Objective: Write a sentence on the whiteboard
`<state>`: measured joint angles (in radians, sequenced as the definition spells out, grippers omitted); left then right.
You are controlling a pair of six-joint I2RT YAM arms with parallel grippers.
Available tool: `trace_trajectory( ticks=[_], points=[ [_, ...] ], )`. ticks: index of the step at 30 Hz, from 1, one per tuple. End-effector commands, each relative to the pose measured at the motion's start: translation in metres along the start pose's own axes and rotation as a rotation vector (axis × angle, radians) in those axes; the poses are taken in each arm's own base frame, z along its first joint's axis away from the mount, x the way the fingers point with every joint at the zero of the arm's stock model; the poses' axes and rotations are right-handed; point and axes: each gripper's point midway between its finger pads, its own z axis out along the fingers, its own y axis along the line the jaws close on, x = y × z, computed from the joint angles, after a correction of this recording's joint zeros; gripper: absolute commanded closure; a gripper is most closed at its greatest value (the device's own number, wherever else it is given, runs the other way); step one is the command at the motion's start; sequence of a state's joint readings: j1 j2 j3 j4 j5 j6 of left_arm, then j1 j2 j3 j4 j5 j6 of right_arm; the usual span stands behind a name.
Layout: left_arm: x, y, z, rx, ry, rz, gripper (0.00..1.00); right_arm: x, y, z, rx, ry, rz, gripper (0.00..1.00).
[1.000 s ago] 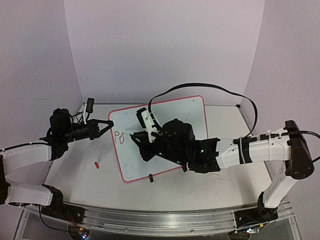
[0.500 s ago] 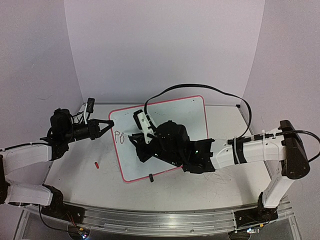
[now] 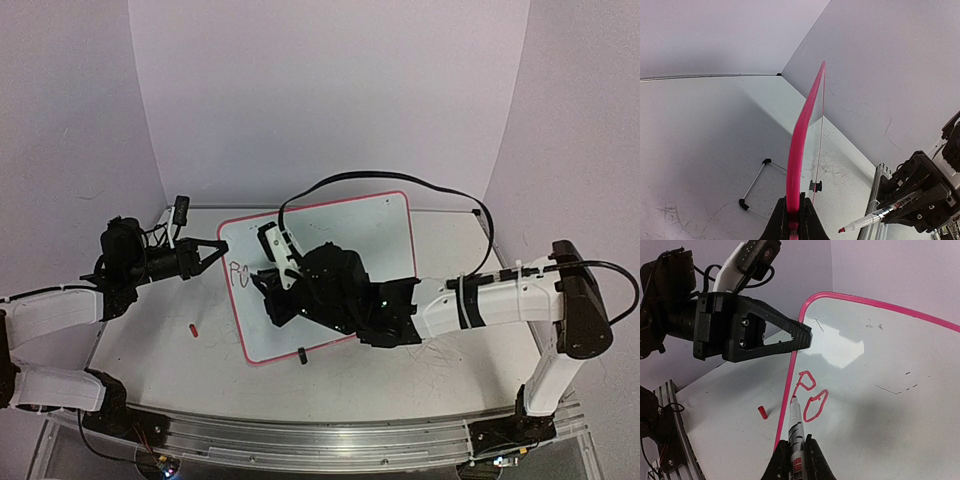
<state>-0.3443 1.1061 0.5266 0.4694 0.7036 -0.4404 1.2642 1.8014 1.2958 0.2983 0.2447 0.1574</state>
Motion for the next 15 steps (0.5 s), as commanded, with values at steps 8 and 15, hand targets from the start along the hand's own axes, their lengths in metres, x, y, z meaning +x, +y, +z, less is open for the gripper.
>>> trace_trajectory(
  ticks=[8,15],
  points=[
    [-0.0177,-0.0068,-0.004,-0.002,-0.062,0.093,1.0,-0.0119,-0.0117,-0.005,0.088,-0.051,0.023,1.0],
    [-0.0181,-0.0076,-0.0036,0.002,-0.061,0.092,1.0,-0.0123,-0.0064,0.0007,0.071,-0.049,0.012,1.0]
  ],
)
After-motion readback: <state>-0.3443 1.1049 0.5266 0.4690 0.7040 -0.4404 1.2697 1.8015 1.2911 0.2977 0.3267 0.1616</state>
